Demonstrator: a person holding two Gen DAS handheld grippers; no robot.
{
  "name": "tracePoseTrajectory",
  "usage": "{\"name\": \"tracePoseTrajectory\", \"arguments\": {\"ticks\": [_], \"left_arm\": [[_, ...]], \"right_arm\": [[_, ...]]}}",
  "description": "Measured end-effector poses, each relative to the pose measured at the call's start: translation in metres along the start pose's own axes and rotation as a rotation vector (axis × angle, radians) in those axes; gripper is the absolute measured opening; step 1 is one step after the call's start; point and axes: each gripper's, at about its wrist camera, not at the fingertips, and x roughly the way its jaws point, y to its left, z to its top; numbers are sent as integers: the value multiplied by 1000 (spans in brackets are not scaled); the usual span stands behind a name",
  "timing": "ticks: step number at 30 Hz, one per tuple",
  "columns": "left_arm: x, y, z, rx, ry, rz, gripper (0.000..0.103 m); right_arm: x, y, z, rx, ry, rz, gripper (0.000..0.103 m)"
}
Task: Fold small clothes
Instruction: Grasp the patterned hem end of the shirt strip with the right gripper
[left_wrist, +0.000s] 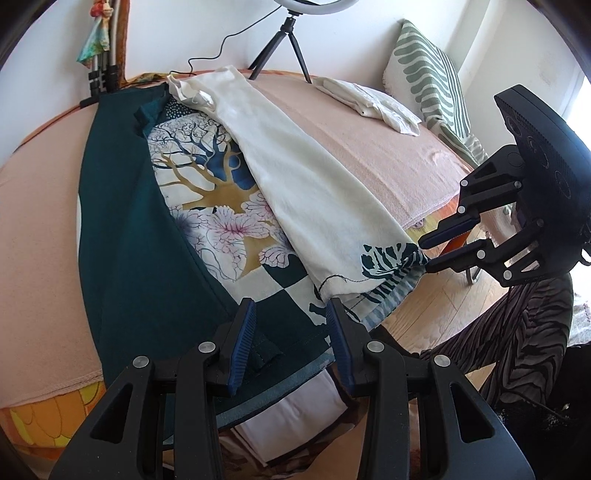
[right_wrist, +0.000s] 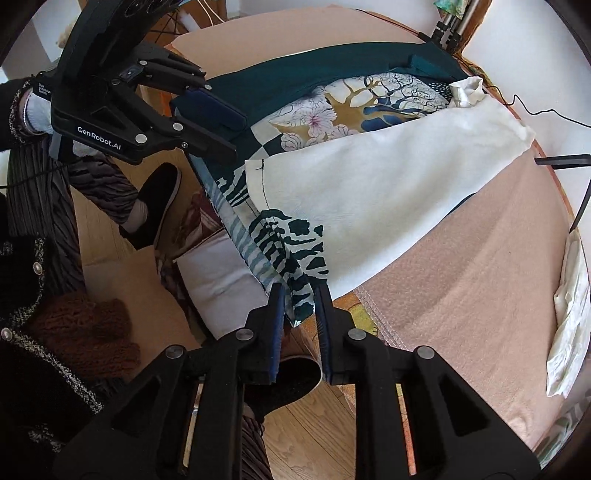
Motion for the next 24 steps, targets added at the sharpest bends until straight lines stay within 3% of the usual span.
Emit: {"name": "tracePoseTrajectory", "arguments": {"ticks": [8, 9, 10, 12, 15, 19, 22, 24], "left_arm": [[0, 3, -1, -2, 0, 14, 38], [0, 3, -2, -3, -1, 17, 38], [0, 4, -2, -4, -2, 18, 38], [0, 5, -3, -5, 0, 20, 38], [1, 5, -5, 3, 12, 31, 38], [3, 6, -6, 7, 19, 39, 38], [4, 5, -4, 17, 21, 45, 38], [5, 5, -4, 24, 22, 49, 38]], "right_arm": [[16, 3, 18, -118, 68, 1, 19], [19, 3, 17, -117, 85, 19, 18], [19, 4, 15, -110, 90, 23, 10], [16, 3, 11, -91, 85, -23, 5], [0, -8, 6, 50, 30, -28, 3], [-26, -8, 5, 236, -44, -143, 3], [-27, -9, 0, 403, -21, -229, 3], [-20, -17, -7, 503, 10, -195, 3]]}}
